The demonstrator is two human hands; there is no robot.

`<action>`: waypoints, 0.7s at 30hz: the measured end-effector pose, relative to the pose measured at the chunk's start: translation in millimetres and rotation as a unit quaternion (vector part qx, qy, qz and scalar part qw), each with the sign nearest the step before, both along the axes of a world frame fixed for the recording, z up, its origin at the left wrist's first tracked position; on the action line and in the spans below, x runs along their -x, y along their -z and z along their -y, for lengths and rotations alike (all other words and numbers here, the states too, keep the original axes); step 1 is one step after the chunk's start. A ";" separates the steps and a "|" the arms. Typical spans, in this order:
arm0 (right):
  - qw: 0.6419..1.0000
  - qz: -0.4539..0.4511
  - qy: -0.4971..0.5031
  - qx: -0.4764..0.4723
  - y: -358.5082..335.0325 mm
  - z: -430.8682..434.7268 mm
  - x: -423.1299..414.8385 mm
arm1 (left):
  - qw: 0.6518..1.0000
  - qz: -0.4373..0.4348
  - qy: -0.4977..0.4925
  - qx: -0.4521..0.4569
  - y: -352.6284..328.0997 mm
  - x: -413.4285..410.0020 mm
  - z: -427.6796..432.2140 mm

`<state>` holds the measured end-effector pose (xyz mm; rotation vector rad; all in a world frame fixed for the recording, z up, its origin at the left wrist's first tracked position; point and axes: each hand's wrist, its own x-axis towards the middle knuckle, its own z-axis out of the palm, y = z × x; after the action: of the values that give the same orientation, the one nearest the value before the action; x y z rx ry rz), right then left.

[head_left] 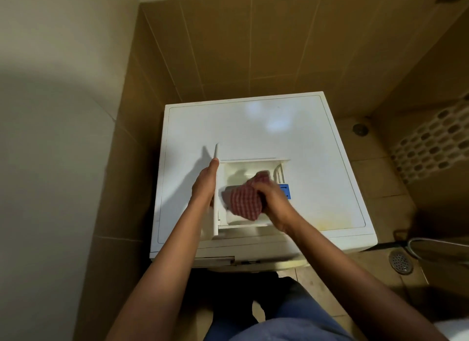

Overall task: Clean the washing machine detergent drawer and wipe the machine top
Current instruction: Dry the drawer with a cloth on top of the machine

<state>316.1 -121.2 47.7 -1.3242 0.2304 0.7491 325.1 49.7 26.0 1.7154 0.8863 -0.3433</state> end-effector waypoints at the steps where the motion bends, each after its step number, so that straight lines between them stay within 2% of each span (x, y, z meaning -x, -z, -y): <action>1: 0.999 0.013 0.050 -0.003 -5.6 4.1 -9.5 | 1.000 -0.016 0.004 0.011 -2.3 -2.0 -0.6; 3: 0.989 0.065 0.134 0.016 -17.3 11.1 -25.3 | 0.999 -0.030 0.003 0.016 -5.2 -6.6 -1.7; 6: 0.960 0.180 0.199 0.084 -26.1 11.5 -32.4 | 1.000 -0.016 -0.002 0.013 -6.9 -13.3 3.6; 8: 0.934 0.274 0.189 0.126 -22.7 3.2 -29.0 | 1.000 -0.015 0.003 -0.022 -4.4 -17.7 9.9; 11: 0.904 0.362 0.084 0.211 2.8 -12.4 -27.2 | 0.997 -0.012 0.010 -0.069 -4.1 -18.9 15.7; 13: 0.889 0.355 -0.013 0.288 21.0 -19.0 -28.0 | 0.996 -0.008 0.005 -0.085 -1.1 -18.3 16.0; 15: 0.843 0.346 -0.082 0.404 32.5 -22.8 -27.4 | 0.995 -0.005 0.001 -0.098 2.6 -17.9 15.2; 17: 0.796 0.341 -0.103 0.489 32.3 -25.1 -26.6 | 0.995 0.000 -0.002 -0.103 2.6 -17.7 15.7; 19: 0.767 0.313 -0.136 0.544 28.9 -25.9 -29.3 | 0.994 0.004 0.001 -0.107 3.2 -17.9 16.1; 21: 0.754 0.254 -0.210 0.569 31.2 -26.0 -38.3 | 0.994 0.009 0.002 -0.110 3.6 -17.9 15.7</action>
<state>354.4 -95.2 16.5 -2.7702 -0.1060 0.5572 343.0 33.9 22.4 1.9202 0.9354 -0.2378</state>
